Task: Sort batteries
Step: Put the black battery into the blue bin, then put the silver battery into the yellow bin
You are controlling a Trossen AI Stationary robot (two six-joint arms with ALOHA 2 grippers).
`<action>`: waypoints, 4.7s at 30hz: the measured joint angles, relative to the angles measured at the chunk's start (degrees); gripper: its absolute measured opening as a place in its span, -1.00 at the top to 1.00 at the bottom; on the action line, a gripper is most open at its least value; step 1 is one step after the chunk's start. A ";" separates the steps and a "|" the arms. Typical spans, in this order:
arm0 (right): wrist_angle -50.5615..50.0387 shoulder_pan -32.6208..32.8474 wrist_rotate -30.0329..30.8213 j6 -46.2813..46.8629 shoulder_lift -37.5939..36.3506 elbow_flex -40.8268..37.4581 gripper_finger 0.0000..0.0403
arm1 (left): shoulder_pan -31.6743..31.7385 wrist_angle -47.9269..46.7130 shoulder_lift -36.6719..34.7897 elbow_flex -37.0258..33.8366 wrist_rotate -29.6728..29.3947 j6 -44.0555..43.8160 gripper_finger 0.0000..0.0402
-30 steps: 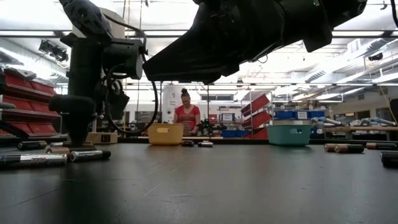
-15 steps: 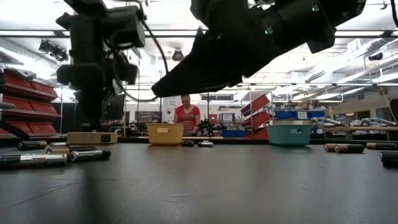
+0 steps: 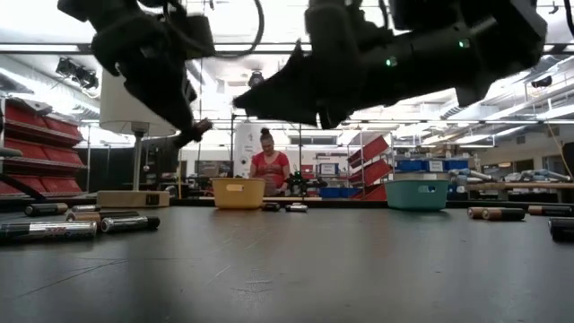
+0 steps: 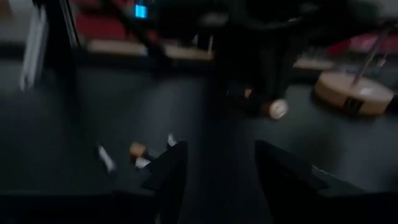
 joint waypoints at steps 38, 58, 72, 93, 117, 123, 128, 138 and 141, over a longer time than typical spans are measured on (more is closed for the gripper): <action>24.81 -0.68 -3.35 -0.70 -0.04 -4.20 0.20 | -6.30 26.57 0.55 -0.02 -5.13 8.68 1.00; 21.31 -2.05 -6.23 -1.35 -0.04 -2.62 0.75 | -6.03 25.62 0.57 -0.17 -5.38 8.90 0.98; -2.36 -4.09 5.14 0.65 -10.12 -2.71 0.75 | -6.91 14.02 0.48 0.09 -13.13 3.43 0.21; -62.16 -43.11 6.09 23.88 -32.84 -2.73 0.75 | -11.63 13.23 0.48 -0.07 -17.21 3.78 0.20; -74.53 -54.08 3.09 28.33 -31.85 -2.76 0.52 | -11.65 14.63 0.50 -0.09 -16.70 9.47 0.20; -74.86 -53.85 2.06 27.95 -31.89 -2.71 0.44 | -11.75 14.02 0.50 -0.09 -15.51 9.34 0.20; -75.97 -50.55 1.95 26.96 -31.91 -0.43 0.39 | -12.42 11.05 0.04 -0.09 -15.36 9.30 0.20; -79.41 -34.57 0.73 26.81 -31.98 3.93 0.39 | -19.29 -0.47 0.06 -0.09 -12.04 -1.77 0.20; -79.18 -26.60 0.34 27.26 -31.95 3.93 0.40 | -23.24 -4.00 0.07 -0.09 -11.80 -7.97 0.20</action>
